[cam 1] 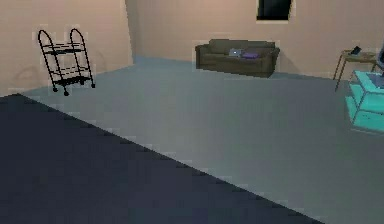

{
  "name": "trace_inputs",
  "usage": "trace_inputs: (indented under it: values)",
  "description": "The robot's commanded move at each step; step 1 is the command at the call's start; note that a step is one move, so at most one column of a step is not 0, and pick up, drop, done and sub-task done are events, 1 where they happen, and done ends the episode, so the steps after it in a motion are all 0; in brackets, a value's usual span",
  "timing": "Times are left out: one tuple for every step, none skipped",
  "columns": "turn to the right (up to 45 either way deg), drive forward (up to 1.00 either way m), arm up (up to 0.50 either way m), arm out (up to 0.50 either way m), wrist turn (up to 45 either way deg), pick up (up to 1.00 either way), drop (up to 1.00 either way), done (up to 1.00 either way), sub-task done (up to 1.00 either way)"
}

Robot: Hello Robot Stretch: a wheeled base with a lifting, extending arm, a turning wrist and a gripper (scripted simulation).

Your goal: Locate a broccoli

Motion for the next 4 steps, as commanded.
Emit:
trace_inputs:
  values:
    - [0.0, 0.55, 0.0, 0.0, 0.0, 0.0, 0.0, 0.0, 0.0]
    - [-45.0, 0.0, 0.0, 0.0, 0.0, 0.0, 0.0, 0.0, 0.0]
    - [-21.0, 0.0, 0.0, 0.0, 0.0, 0.0, 0.0, 0.0, 0.0]
    - [0.0, 1.0, 0.0, 0.0, 0.0, 0.0, 0.0, 0.0, 0.0]
